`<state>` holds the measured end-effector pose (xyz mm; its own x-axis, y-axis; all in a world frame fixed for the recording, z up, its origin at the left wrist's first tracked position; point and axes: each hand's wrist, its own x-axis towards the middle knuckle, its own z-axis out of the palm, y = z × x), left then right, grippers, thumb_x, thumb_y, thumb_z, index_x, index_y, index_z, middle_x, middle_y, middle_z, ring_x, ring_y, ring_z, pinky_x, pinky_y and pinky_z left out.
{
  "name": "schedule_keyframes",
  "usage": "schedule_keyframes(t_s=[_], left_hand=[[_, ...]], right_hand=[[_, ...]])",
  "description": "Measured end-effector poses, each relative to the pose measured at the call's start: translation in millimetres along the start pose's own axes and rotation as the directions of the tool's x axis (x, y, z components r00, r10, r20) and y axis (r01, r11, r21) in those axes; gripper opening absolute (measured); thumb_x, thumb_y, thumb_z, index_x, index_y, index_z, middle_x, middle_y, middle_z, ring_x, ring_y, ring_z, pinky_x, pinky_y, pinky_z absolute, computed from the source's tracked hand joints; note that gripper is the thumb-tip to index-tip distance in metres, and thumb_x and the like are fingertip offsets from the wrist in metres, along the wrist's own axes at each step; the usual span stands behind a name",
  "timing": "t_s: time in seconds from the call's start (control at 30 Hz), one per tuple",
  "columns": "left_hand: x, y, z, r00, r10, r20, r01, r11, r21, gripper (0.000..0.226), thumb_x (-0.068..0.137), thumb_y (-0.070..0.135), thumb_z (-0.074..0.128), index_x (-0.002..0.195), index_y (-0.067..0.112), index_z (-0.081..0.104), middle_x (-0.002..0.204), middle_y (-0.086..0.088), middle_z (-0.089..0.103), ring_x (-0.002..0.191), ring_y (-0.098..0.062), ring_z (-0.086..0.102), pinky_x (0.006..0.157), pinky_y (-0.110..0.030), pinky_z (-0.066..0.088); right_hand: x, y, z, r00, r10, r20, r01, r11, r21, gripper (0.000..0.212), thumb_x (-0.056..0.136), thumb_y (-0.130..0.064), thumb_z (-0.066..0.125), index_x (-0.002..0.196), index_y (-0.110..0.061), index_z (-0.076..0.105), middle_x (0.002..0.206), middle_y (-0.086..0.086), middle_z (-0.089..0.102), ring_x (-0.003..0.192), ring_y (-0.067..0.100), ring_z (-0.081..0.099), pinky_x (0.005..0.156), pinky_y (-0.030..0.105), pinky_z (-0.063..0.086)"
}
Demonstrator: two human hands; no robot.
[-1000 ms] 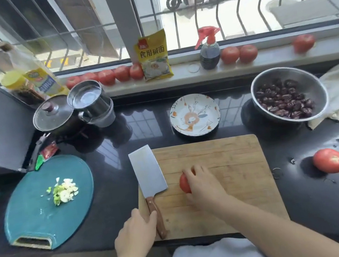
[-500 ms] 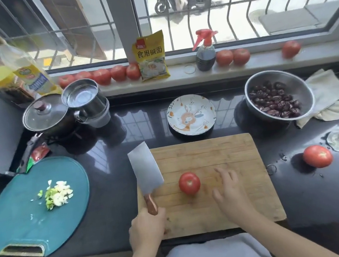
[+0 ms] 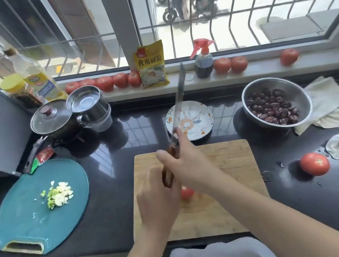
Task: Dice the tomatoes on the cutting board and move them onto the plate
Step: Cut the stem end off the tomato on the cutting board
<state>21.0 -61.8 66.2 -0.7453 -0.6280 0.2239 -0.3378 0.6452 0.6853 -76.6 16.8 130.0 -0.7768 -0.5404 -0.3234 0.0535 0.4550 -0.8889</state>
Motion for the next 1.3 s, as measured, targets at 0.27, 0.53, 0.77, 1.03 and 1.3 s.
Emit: schedule_keyframes(t_s=[0.27,0.53,0.77,1.03,1.3], left_hand=[[-3,9,44,0.875,0.436,0.209,-0.452,0.892,0.033,0.029,0.098,0.046,0.052,0.089,0.022,0.067,0.073,0.009,0.061,0.056,-0.016,0.056,0.046,-0.033,0.045],[-4,-72,47,0.609,-0.556,0.566,0.671,0.741,0.005,0.019,0.102,0.042,0.059,0.118,0.033,0.053,0.116,0.008,0.059,0.098,-0.021,0.070,0.085,-0.043,0.060],[-4,-58,99,0.438,-0.652,0.619,0.890,0.411,-0.198,0.029,0.098,0.018,0.072,0.120,0.018,0.055,0.120,-0.004,0.058,0.099,-0.032,0.071,0.069,-0.042,0.066],[-34,-50,114,0.377,-0.637,0.672,0.913,0.380,-0.152,0.031,0.091,0.025,0.079,0.111,0.016,0.058,0.108,-0.011,0.072,0.095,-0.029,0.076,0.090,-0.050,0.063],[-40,-52,114,0.404,-0.645,0.648,0.909,0.364,-0.204,0.033,0.092,0.029,0.079,0.110,0.012,0.056,0.099,-0.010,0.079,0.093,-0.027,0.077,0.090,-0.045,0.062]], right_hand=[[28,59,-67,0.816,0.519,-0.255,-0.229,0.695,0.681,0.028,0.089,-0.009,0.043,0.115,-0.010,0.054,0.058,0.005,0.052,0.047,0.021,0.050,0.054,0.030,0.049],[-47,161,-99,0.837,0.351,-0.419,-0.492,0.818,-0.299,0.019,0.095,-0.031,0.048,0.077,-0.025,0.050,0.074,-0.001,0.062,0.070,0.021,0.058,0.057,0.035,0.043],[-50,157,-63,0.925,0.222,-0.309,-0.352,0.805,-0.477,0.025,0.100,-0.039,0.043,0.079,-0.027,0.049,0.074,-0.004,0.062,0.069,0.019,0.057,0.060,0.037,0.045],[-63,148,-32,0.978,0.179,-0.102,-0.201,0.717,-0.668,0.020,0.101,-0.037,0.032,0.085,-0.026,0.033,0.080,0.009,0.063,0.076,0.040,0.055,0.071,0.045,0.046],[-72,139,-27,0.982,0.189,-0.008,-0.127,0.627,-0.768,0.014,0.102,-0.031,0.031,0.092,-0.022,0.034,0.088,0.010,0.065,0.082,0.040,0.058,0.060,0.041,0.036]])
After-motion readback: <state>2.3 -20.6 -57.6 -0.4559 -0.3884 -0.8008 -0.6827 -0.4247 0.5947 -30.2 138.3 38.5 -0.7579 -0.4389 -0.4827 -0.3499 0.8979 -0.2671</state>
